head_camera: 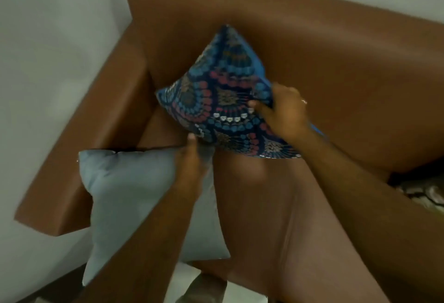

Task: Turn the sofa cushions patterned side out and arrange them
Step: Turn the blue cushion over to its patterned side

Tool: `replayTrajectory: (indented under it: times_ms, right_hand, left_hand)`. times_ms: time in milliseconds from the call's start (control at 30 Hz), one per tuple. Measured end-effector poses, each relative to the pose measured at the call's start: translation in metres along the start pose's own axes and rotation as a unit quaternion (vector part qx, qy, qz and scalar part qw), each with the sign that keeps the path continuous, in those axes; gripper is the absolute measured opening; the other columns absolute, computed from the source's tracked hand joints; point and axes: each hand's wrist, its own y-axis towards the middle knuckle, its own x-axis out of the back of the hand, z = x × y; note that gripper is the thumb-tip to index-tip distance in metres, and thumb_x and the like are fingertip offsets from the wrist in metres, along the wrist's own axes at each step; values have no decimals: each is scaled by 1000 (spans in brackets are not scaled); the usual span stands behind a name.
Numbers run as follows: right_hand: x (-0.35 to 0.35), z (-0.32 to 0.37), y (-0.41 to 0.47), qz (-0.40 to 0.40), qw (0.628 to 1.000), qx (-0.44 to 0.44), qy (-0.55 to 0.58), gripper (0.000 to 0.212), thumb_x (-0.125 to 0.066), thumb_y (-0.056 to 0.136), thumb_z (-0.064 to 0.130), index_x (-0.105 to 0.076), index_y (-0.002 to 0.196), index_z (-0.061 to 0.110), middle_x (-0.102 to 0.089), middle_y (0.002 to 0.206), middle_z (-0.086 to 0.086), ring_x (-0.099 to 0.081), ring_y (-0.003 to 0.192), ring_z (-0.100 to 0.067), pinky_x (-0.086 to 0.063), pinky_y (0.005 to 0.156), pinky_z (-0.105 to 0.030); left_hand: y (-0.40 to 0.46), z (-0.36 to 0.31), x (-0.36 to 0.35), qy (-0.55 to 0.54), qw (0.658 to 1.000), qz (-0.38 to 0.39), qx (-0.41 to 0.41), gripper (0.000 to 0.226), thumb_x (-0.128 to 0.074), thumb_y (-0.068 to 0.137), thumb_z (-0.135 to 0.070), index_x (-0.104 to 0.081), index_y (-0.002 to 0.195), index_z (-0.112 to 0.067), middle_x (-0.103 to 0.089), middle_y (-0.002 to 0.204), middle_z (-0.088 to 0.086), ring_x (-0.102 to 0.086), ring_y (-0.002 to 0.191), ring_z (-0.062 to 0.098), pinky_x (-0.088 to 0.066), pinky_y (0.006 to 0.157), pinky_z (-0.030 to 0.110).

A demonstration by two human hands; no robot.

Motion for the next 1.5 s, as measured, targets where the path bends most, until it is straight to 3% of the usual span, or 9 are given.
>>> replayTrajectory:
  times_ms: [100, 233, 333, 500, 567, 900, 1133, 1333, 1500]
  right_hand:
    - [52, -88, -52, -49, 994, -17, 91, 42, -64, 94, 48, -65, 123, 18, -73, 115, -3, -68, 105, -21, -55, 90, -43]
    - [101, -191, -123, -65, 958, -188, 206, 35, -67, 97, 25, -50, 127, 28, -62, 119, 4, -63, 97, -3, -54, 98, -46]
    - [97, -216, -144, -89, 930, -205, 290, 40, -62, 99, 15, -42, 132, 23, -58, 120, 16, -62, 102, 16, -52, 90, -15]
    - [103, -254, -159, -215, 879, -240, 351, 44, -66, 96, 40, -36, 128, 37, -52, 128, 22, -55, 114, 16, -46, 96, -9]
    - [113, -271, -164, -259, 867, -255, 342, 53, -62, 97, 44, -31, 138, 29, -50, 131, 18, -52, 115, 14, -44, 93, -4]
    - [106, -304, -162, -258, 850, -273, 370, 71, -55, 102, 40, -17, 156, 13, -37, 139, 12, -39, 130, -4, -33, 90, 6]
    - [121, -294, -168, -248, 874, -276, 312, 87, -47, 92, 67, -18, 156, 16, -43, 152, -1, -45, 139, -18, -38, 117, -40]
    - [62, -202, -197, -306, 869, -330, 206, 84, -37, 102, 58, -13, 159, 1, -29, 162, -21, -31, 149, -30, -27, 120, -27]
    - [-51, -66, -205, -163, 874, -402, 218, 81, -43, 103, 51, -20, 157, -3, -30, 160, -28, -32, 148, -40, -24, 119, -42]
  left_hand:
    - [7, -15, -22, 14, 999, -4, -31, 71, -31, 99, -73, -47, 151, -26, -52, 155, 6, -52, 138, 32, -46, 104, 43]
    - [5, -21, -104, 116, 982, 106, -103, 77, -31, 96, -77, -36, 158, -31, -46, 158, -7, -51, 131, 14, -42, 96, 27]
    - [9, 1, -162, 171, 968, 149, -107, 87, -36, 88, -85, -41, 157, -33, -47, 159, -5, -59, 123, 13, -49, 92, 32]
    - [-19, 46, -224, 176, 969, 144, -93, 84, -25, 92, -83, -41, 156, -29, -55, 150, -10, -62, 94, -3, -56, 57, 15]
    - [-35, 60, -243, 179, 967, 158, -89, 71, -15, 100, -73, -52, 143, -31, -65, 120, -21, -63, 75, -13, -54, 51, 10]
    - [-50, 64, -270, 132, 965, 186, -130, 98, -35, 76, -92, -54, 148, -28, -70, 136, 1, -69, 124, 24, -55, 103, 53]
    - [-63, 42, -253, 165, 950, 213, -158, 80, -22, 88, -85, -64, 134, -35, -76, 117, -12, -73, 107, 4, -58, 94, 39]
    - [-67, 18, -136, 264, 948, 114, -138, 71, -28, 103, -65, -33, 160, -22, -36, 165, -1, -32, 153, 21, -21, 117, 27]
    - [-28, 21, 41, 322, 943, -17, -81, 106, -48, 75, -93, -51, 150, -18, -53, 154, 8, -50, 140, 30, -37, 119, 42]
